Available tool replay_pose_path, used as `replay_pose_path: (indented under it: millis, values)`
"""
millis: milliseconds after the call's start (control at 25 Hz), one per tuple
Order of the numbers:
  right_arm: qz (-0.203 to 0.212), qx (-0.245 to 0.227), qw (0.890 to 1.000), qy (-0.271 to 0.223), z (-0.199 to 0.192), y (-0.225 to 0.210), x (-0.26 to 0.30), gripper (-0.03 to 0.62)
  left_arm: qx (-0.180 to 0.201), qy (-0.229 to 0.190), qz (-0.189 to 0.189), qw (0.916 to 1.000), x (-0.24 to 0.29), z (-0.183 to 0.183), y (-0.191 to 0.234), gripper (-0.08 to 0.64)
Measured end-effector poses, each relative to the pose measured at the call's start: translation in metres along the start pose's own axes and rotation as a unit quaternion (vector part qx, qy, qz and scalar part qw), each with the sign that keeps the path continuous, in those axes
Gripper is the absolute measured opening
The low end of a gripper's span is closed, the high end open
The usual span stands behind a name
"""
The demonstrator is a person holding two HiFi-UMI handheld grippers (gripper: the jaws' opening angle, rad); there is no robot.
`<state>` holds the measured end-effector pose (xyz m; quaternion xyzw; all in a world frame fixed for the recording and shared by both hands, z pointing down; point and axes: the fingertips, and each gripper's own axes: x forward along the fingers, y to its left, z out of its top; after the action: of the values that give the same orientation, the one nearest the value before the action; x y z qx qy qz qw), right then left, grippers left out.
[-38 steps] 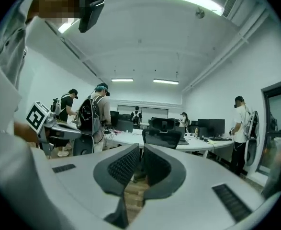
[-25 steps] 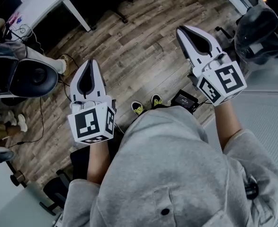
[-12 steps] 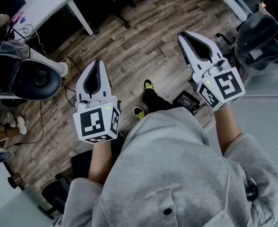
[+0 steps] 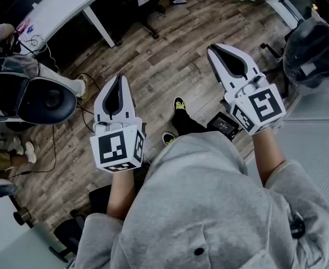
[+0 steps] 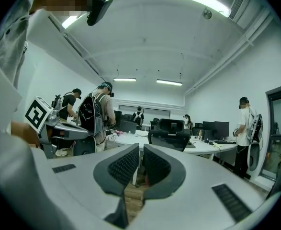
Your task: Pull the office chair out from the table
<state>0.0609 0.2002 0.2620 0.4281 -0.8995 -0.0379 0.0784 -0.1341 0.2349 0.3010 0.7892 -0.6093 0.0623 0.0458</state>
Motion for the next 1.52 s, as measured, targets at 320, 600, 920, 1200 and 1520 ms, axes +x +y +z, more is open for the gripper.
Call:
replay_pose_path:
  millis: [320,600,920,1200,1520]
  values:
    - [0.011,0.015,1.0,0.005,-0.013,-0.019,0.039,0.046,0.014,0.015,-0.002,0.9998,0.04,0.0,0.012,0.014]
    - [0.014,0.01,1.0,0.008,-0.016,-0.052,0.081,0.046,0.02,0.03,-0.01,0.9993,0.098,0.003,0.02,0.013]
    - [0.018,0.02,1.0,0.01,-0.022,-0.105,0.121,0.046,0.033,0.037,-0.013,0.9987,0.166,0.018,0.015,0.013]
    - [0.023,0.026,0.999,0.003,-0.028,-0.145,0.145,0.046,0.042,0.036,-0.004,0.9985,0.21,0.031,0.009,0.013]
    - [0.025,0.005,1.0,0.0,-0.04,-0.173,0.156,0.046,0.052,0.04,0.003,0.9978,0.241,0.035,-0.005,0.013]
